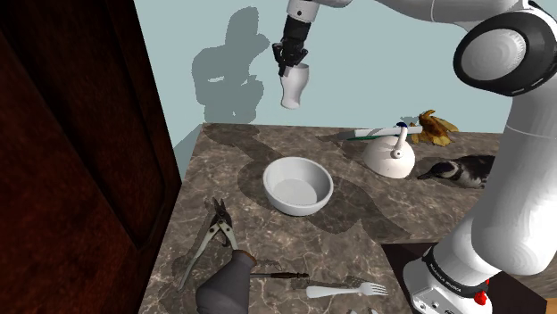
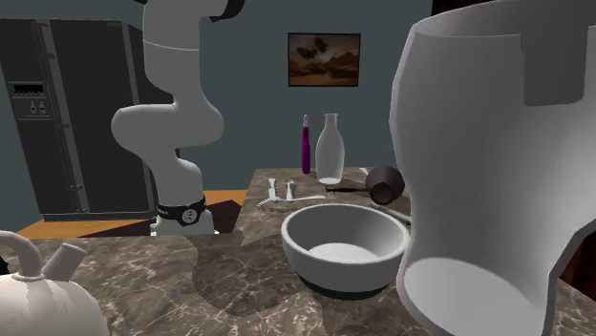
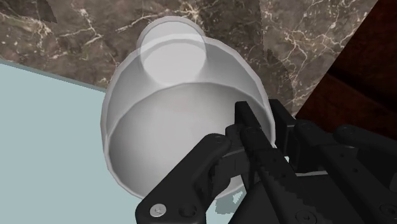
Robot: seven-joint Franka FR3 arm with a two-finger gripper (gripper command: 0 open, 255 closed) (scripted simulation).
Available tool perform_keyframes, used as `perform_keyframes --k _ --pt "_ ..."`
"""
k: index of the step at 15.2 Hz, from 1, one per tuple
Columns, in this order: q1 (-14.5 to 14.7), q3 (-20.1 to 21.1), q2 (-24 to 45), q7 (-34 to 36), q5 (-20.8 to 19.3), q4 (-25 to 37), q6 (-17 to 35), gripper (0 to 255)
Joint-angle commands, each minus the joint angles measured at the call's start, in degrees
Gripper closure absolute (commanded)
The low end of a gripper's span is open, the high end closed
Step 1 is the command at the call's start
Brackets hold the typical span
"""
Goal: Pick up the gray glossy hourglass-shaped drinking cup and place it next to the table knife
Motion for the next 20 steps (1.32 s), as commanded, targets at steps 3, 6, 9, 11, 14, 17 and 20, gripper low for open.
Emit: perform_keyframes --k 3,6,9,11,14,17,20 --pt "-0.17 -0.02 1.00 0.36 -0.01 4.69 -3.67 255" --pt "0.23 0.06 -1.58 0.82 -0.20 2.24 -3.74 255" --pt "1.45 0.47 -9.81 1.92 -0.74 -9.26 -0.29 255" --pt "2.13 0.88 -14.73 2.82 -1.05 -15.70 1.36 255" --pt "3.04 1.66 -21.62 4.34 -1.40 -24.16 3.13 255" --pt "3.81 2.64 -28.13 6.01 -1.55 -31.54 4.19 255" --pt "4.53 3.78 -34.40 7.79 -1.48 -38.06 4.65 255"
